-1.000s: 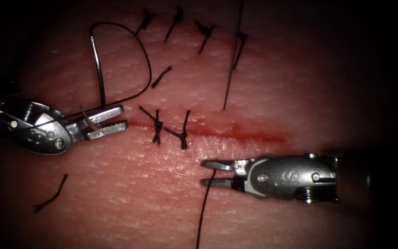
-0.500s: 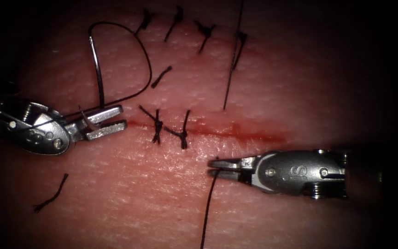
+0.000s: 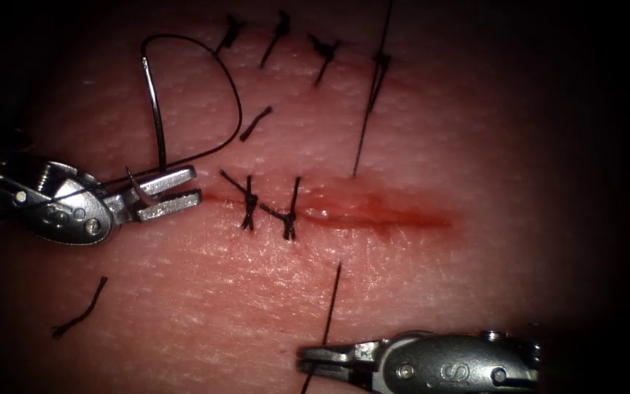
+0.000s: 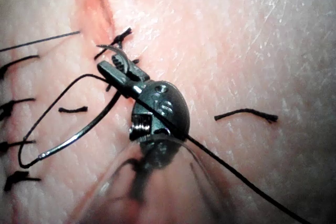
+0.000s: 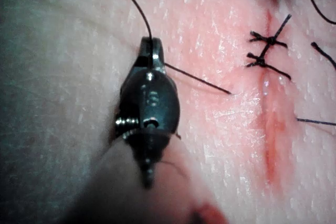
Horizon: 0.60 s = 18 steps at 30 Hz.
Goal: Wound Closure
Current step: With the right gripper, repeatedly pull the suture through the wound.
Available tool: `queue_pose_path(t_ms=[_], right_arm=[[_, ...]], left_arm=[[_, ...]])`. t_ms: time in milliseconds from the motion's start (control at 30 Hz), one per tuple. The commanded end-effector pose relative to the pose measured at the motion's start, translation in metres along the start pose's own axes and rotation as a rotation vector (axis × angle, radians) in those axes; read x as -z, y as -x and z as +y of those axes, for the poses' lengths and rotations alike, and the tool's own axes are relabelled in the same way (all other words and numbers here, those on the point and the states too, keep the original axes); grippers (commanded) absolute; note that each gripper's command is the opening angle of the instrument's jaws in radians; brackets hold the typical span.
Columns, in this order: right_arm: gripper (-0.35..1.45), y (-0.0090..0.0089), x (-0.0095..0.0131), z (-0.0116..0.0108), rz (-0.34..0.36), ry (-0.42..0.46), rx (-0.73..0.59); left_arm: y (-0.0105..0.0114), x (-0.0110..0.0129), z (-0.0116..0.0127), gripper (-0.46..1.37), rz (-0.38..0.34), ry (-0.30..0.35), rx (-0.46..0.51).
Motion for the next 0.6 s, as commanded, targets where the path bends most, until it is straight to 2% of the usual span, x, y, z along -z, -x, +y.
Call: queue_pose_path(t_ms=[33,367,600], right_arm=[[-0.35,-0.0004,0.0001,-0.0007,0.0,-0.005,0.004],[-0.35,-0.0019,0.0004,-0.0051,0.006,-0.027,0.009],[-0.35,-0.0032,-0.0002,-0.0088,0.013,-0.052,0.005]], left_arm=[[0.0001,0.0,0.0,-0.35,0.0,0.006,-0.001],[0.0,-0.0001,0.0001,-0.35,-0.002,0.004,-0.001],[0.0,-0.0001,0.0001,-0.35,-0.002,0.004,-0.001]])
